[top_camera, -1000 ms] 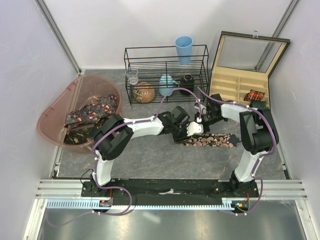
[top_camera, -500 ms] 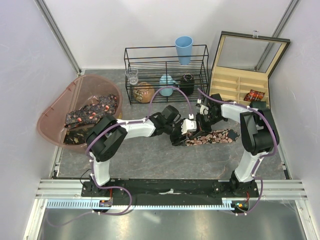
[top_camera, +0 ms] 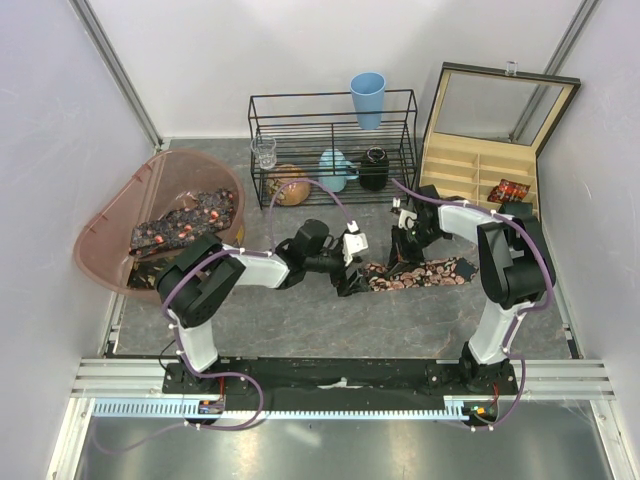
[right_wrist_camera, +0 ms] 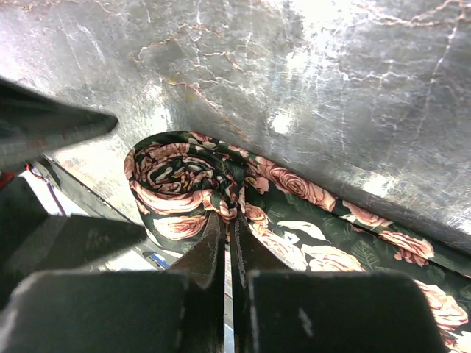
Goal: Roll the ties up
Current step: Roll the tie at the center of the board.
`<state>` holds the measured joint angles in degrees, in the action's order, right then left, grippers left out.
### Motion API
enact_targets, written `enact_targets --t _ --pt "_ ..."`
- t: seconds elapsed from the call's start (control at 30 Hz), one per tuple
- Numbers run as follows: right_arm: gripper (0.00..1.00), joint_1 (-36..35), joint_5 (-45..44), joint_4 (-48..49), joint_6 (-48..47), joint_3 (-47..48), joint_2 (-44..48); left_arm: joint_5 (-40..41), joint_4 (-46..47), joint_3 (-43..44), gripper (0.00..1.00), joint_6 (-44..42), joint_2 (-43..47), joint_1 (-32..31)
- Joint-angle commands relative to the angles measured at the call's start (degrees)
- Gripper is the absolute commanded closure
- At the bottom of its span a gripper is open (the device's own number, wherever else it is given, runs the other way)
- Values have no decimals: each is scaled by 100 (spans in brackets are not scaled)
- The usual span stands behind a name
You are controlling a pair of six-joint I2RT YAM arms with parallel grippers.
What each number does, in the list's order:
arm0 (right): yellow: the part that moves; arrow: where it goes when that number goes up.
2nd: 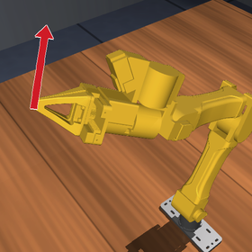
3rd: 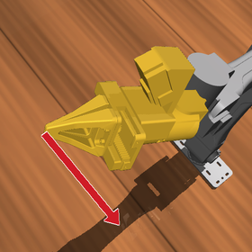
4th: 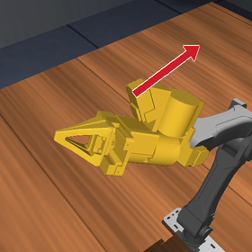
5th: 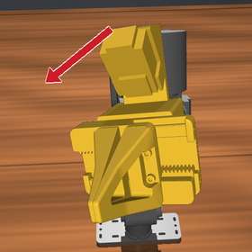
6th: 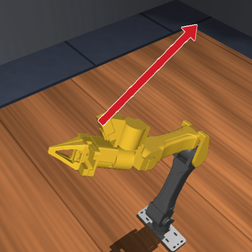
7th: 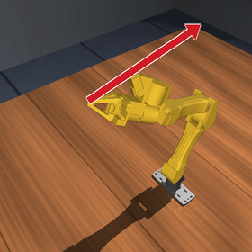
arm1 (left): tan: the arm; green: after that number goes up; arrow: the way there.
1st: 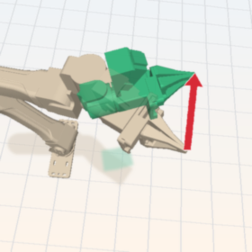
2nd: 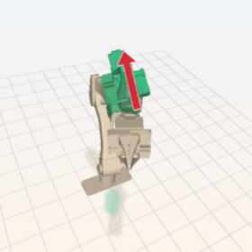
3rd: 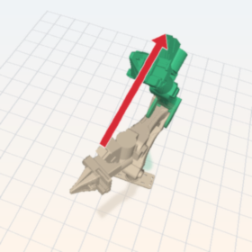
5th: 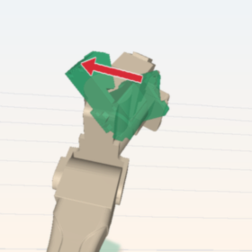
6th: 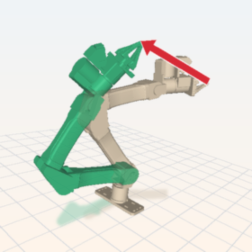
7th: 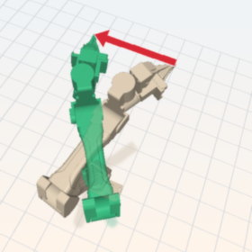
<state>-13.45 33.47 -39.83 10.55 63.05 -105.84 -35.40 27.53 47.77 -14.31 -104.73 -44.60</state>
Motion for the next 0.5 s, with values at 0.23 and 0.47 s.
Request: enact_targets --t 0.23,0.47 --pt "100 -175 -1370 626 -97 -372 -543 -266 2432 -330 9 1097 -557 57" --pt "100 -237 -1185 925 70 -407 -639 -363 2775 -338 12 1202 -909 21"
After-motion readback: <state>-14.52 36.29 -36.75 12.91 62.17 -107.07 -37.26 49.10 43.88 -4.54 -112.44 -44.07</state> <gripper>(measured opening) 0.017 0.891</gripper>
